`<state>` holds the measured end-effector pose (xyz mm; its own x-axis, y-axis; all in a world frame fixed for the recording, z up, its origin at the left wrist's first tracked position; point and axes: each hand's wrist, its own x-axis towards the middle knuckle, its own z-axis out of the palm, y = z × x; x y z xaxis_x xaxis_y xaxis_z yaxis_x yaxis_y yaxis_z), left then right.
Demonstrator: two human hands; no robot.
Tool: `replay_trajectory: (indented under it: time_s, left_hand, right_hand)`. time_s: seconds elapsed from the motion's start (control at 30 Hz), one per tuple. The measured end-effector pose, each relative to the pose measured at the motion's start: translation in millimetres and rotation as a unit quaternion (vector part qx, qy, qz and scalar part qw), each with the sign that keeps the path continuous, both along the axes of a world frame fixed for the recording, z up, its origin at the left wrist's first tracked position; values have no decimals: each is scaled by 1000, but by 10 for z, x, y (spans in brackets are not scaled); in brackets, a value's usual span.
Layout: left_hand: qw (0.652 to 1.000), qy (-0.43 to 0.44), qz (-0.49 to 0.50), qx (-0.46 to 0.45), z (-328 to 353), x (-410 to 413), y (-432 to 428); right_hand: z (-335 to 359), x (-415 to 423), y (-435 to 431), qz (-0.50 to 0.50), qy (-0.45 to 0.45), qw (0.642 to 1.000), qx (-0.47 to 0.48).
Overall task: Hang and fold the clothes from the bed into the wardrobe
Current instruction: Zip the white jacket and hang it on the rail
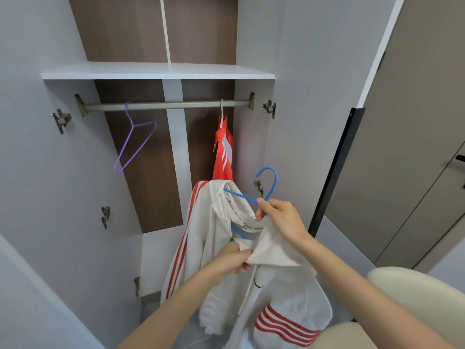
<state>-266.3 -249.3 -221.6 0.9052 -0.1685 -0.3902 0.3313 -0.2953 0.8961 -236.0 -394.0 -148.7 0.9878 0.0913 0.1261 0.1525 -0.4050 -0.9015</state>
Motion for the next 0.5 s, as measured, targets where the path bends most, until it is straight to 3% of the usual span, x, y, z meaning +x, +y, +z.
replay_trajectory:
  time_s: [0.1,0.27,0.4,0.5]
  left_hand:
    - [997,-20,-30,65,-226,-100,31]
    - [996,28,-27,84,-336,-111,142]
    - [993,54,22,105,-319,-39,267]
    - [985,-40,101,133,-205,74,394]
  right_hand:
    - [21,147,-7,-12,20,999,-31]
    - [-1,247,46,-19,14,1000,21]
    - [-13,181,94,10,-18,1000,-6]
    - [10,95,113,58,-31,996,-58]
